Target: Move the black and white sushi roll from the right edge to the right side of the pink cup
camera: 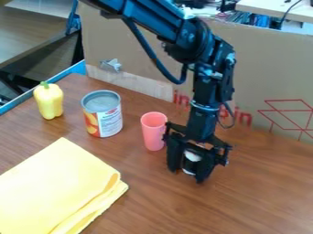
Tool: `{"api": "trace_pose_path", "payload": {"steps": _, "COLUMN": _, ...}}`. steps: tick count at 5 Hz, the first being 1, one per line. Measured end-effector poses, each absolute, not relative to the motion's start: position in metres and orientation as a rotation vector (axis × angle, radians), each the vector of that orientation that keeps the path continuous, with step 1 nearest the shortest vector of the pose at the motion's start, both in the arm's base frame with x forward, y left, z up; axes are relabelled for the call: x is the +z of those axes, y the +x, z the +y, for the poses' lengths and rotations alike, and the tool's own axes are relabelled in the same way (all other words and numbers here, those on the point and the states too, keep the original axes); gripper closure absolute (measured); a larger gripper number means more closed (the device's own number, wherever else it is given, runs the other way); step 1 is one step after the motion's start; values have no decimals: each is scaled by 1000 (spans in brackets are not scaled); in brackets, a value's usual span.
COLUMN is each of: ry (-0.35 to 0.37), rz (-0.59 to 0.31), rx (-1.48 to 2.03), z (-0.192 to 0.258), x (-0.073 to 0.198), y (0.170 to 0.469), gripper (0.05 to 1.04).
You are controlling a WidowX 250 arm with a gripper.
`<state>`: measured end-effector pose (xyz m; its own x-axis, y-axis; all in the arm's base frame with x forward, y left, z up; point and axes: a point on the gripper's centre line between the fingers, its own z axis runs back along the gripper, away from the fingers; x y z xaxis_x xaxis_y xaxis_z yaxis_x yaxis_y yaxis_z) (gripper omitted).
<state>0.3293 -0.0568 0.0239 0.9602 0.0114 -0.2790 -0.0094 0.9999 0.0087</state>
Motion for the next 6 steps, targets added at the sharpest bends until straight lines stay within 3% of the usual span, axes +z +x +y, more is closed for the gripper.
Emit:
{"api": "trace_pose_path", "payload": {"steps": 1, "ry": -14, "rz": 270, "rx": 4, "z": -59, "x": 31, "y": 328, "gripper": 75}}
{"api": "trace_pose_path", "payload": {"steps": 3, "ry": 18, "rz": 106, "rx": -46, "z": -71, "x": 101, "y": 303, "gripper": 79}}
{"api": "trace_pose_path", "payload": {"steps": 5, "ry": 129, "rz": 116, "rx": 37, "z": -45, "x": 146, "y": 246, "gripper": 79}}
{"api": "trace_pose_path", "payload": {"steps": 6, "ry": 118, "rz": 117, "rx": 63, "z": -23, "x": 152, "y": 234, "gripper": 79}}
